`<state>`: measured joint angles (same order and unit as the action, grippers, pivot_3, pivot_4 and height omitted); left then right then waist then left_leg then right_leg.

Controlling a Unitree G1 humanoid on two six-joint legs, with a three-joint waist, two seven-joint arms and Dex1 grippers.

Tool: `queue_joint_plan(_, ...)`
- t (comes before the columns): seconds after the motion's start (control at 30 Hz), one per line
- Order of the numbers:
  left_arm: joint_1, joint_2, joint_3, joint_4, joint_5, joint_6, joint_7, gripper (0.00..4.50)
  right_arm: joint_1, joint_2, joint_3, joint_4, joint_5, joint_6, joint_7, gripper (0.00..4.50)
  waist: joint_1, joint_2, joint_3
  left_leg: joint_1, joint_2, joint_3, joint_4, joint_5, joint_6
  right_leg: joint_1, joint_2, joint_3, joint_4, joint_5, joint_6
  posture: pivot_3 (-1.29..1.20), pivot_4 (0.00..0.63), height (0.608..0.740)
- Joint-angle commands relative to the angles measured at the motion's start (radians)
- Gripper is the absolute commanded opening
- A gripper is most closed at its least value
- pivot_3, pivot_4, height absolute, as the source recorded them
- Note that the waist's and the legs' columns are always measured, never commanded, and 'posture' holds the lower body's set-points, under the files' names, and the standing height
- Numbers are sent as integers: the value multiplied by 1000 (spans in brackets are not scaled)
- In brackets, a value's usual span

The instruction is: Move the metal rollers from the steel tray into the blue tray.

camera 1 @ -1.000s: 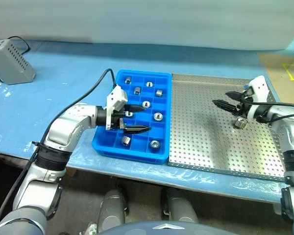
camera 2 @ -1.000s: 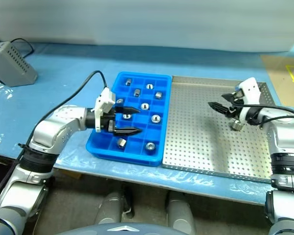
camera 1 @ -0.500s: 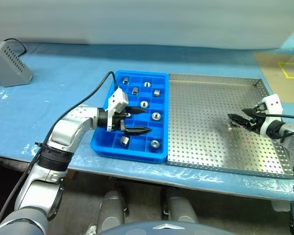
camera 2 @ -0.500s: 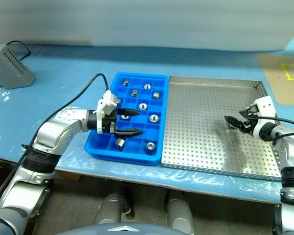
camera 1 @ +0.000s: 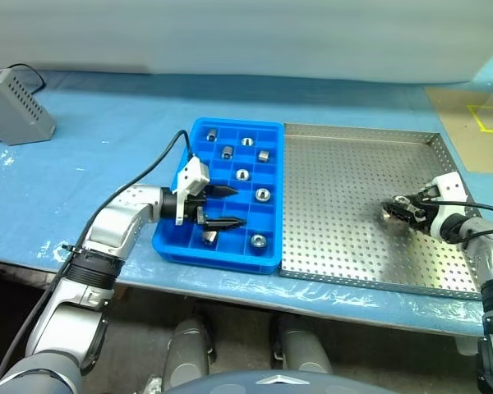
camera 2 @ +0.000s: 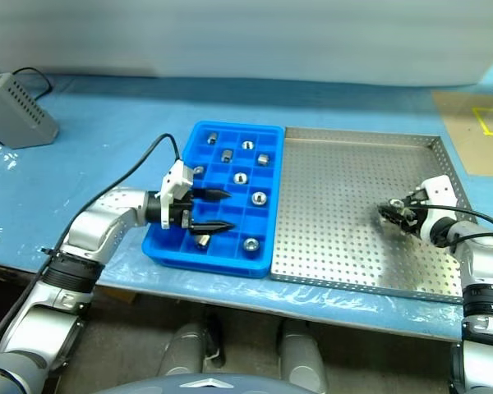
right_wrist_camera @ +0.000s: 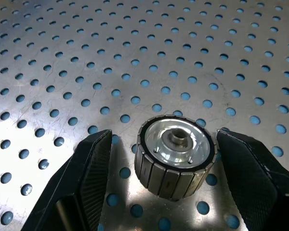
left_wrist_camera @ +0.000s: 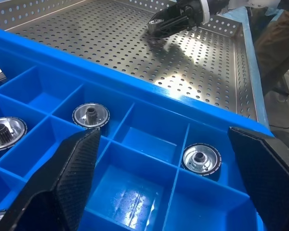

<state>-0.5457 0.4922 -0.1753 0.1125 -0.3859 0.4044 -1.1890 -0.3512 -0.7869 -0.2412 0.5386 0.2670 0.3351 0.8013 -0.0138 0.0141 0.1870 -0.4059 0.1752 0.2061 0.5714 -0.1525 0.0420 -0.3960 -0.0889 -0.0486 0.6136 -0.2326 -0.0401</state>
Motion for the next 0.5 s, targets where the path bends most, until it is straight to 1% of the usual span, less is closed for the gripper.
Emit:
queue_joint_plan(0.03, 1, -1, 7, -1, 5, -28, -11, 4500, -13, 1, -5, -10, 3, -12, 10, 3577, 0, 0, 0, 0, 0, 0, 0, 0, 0, 0, 0, 0, 0, 0, 0, -313, 150, 740)
queue_joint_plan(0.17, 6, -4, 8, 3, 11, -36, -9, 4500, -19, 5, -6, -12, -7, -21, -5, 2658, 0, 0, 0, 0, 0, 0, 0, 0, 0, 0, 0, 0, 0, 0, 0, -311, 150, 740)
queue_joint_plan(0.2, 9, -5, 8, 1, 12, -37, -8, 4500, -20, 7, -6, -19, -1, -22, 9, 2658, 0, 0, 0, 0, 0, 0, 0, 0, 0, 0, 0, 0, 0, 0, 0, -311, 150, 740)
queue_joint_plan(0.27, 11, -6, 9, -2, 13, -36, -6, 4500, -23, 13, -7, -39, 12, -13, 28, 2136, 0, 0, 0, 0, 0, 0, 0, 0, 0, 0, 0, 0, 0, 0, 0, -311, 150, 740)
queue_joint_plan(0.3, 10, -6, 9, -2, 14, -35, -5, 4500, -24, 14, -6, -45, 13, -8, 31, 1953, 1, 0, 0, 0, 0, 0, 0, 0, 0, 0, 0, 0, 0, 0, 0, -309, 150, 740)
queue_joint_plan(0.33, 10, -7, 10, -2, 14, -34, -4, 4500, -33, 15, 2, -37, -7, -10, 10, 1746, 1, 0, 0, 0, 0, 0, 0, 0, 0, 0, 0, 0, 0, 0, 0, -309, 150, 740)
queue_joint_plan(0.4, 11, -6, 12, -2, 13, -35, -4, 4500, -41, 18, 9, -37, -8, -11, 24, 1743, -1, 0, 0, 0, 0, 0, 0, 0, 0, 0, 0, 0, 0, 0, 0, -306, 150, 740)
queue_joint_plan(0.5, 18, -5, 22, -4, 9, -31, 2, 4500, -35, 27, 27, -144, 12, 25, 47, 1743, 0, 0, 0, 0, 0, 0, 0, 0, 0, -1, 0, 0, 0, 0, 0, -305, 150, 740)
